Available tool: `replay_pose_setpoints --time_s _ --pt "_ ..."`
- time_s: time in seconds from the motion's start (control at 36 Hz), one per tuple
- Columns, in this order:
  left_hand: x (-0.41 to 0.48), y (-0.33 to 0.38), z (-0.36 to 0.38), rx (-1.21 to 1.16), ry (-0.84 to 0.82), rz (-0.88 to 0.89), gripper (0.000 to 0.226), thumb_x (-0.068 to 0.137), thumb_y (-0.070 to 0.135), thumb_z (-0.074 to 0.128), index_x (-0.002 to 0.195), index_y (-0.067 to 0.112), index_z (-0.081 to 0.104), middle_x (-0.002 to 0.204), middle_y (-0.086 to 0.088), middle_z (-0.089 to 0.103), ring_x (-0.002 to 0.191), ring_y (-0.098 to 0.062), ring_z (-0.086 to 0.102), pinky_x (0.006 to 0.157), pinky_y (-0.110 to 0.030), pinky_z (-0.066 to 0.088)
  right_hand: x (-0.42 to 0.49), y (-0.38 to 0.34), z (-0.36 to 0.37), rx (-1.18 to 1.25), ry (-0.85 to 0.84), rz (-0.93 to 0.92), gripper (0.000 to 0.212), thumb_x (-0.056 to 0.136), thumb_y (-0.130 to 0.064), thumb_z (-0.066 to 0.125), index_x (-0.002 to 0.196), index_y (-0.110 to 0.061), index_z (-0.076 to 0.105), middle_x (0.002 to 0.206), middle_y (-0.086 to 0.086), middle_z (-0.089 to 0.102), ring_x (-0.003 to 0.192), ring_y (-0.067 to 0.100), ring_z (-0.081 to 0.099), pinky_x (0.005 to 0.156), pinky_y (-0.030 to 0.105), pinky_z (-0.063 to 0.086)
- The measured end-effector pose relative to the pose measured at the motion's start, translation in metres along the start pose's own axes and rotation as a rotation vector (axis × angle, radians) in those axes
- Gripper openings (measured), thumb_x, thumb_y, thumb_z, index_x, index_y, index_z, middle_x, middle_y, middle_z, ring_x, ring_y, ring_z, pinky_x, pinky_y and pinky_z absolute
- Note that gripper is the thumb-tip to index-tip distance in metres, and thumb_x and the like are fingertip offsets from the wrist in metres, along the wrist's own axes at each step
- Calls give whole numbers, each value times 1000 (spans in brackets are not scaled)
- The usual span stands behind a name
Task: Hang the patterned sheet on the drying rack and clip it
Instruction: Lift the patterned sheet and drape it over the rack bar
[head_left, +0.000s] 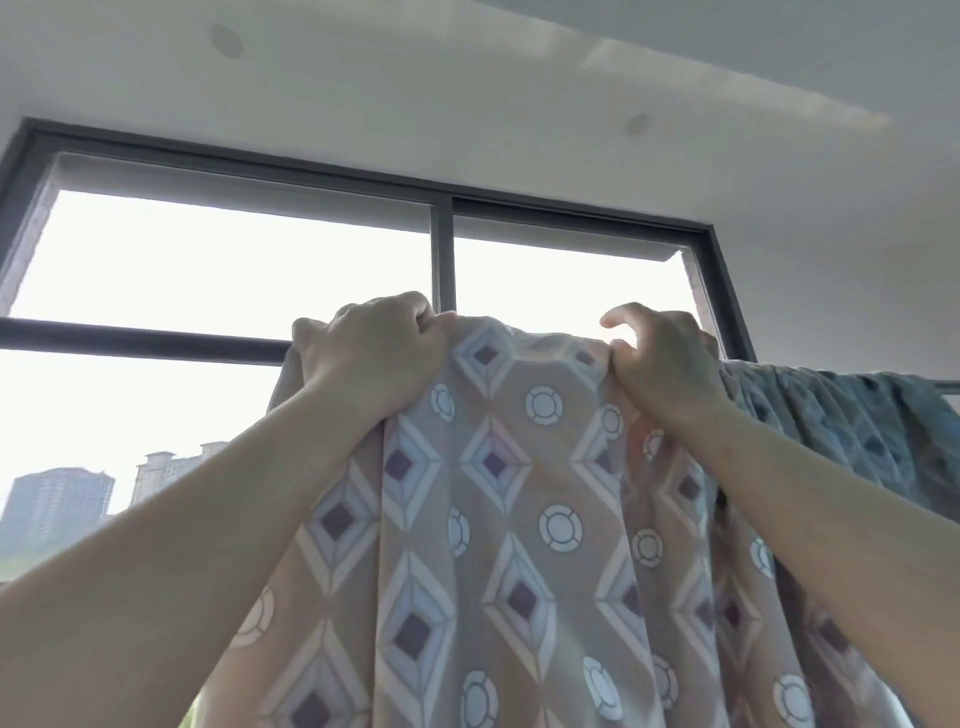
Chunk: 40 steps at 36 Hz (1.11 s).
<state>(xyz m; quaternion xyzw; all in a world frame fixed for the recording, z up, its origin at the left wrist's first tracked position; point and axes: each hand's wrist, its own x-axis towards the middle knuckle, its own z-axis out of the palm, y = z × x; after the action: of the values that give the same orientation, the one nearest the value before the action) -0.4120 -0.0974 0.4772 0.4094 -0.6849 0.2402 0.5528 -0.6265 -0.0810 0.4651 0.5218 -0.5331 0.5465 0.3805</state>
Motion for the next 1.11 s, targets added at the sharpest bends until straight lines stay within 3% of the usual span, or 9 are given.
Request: replay_pose_setpoints --time_s 0.11,0.19,0.28,0.39,0.53,0.67,0.81,0.94,1.11 --pt "-9 -2 -2 -212 104 24 25 97 31 33 89 23 56 82 10 56 88 -17 50 87 -33 33 -13 -34 9 359 -281 -134 25 96 -26 45 109 -17 63 99 -8 62 99 11 56 86 27 43" --pt "-21 -18 -7 -365 286 -4 22 95 17 39 101 19 61 102 10 58 104 -11 48 84 -25 32 -14 -35 15 432 -226 -108 16 94 -21 50 97 -16 65 89 -8 61 90 11 56 82 27 41" --pt "-36 -36 -6 -261 385 -110 17 93 15 44 102 19 58 116 1 52 118 -21 40 95 -32 30 -11 -34 20 421 -197 -61 16 94 -18 48 95 -14 63 88 -6 61 88 12 55 77 25 37" --pt "-46 -46 -6 -508 330 -410 8 92 19 46 99 15 48 114 -9 48 82 -16 52 68 -29 41 -13 -39 27 344 -182 -36 14 94 -19 42 89 -17 55 79 -7 56 93 22 56 87 38 42" --pt "-37 -53 -24 -919 138 -662 24 94 24 48 75 14 58 69 -3 51 55 -17 46 53 -25 39 -16 -54 26 327 -233 -71 12 91 -29 41 82 -28 49 79 -13 57 99 24 54 100 49 35" --pt "-28 -47 -42 -867 -69 -541 19 94 10 42 80 8 55 88 -13 54 62 -18 50 53 -26 41 -17 -58 20 378 -144 -91 15 94 -20 42 87 -19 55 80 -7 59 87 20 56 78 33 40" --pt "-26 -27 -54 -1023 -280 -437 44 86 -17 24 79 2 62 72 -12 59 45 -14 56 38 -14 46 -16 -52 20 399 -135 -92 17 93 -15 42 79 -12 51 70 -4 52 68 14 45 61 25 35" --pt "-18 -14 -48 -505 -259 -172 18 88 7 54 88 16 69 80 -10 68 73 -29 66 73 -39 58 -17 -59 19 396 -153 -86 22 92 -14 39 71 -17 45 66 -6 49 63 10 40 59 30 32" --pt "-17 5 -40 -344 -274 -94 10 87 19 52 94 15 56 96 -12 65 88 -31 65 79 -46 56 -18 -61 17 388 -140 -56 20 88 -7 36 70 -14 41 63 -3 46 66 16 38 60 31 30"
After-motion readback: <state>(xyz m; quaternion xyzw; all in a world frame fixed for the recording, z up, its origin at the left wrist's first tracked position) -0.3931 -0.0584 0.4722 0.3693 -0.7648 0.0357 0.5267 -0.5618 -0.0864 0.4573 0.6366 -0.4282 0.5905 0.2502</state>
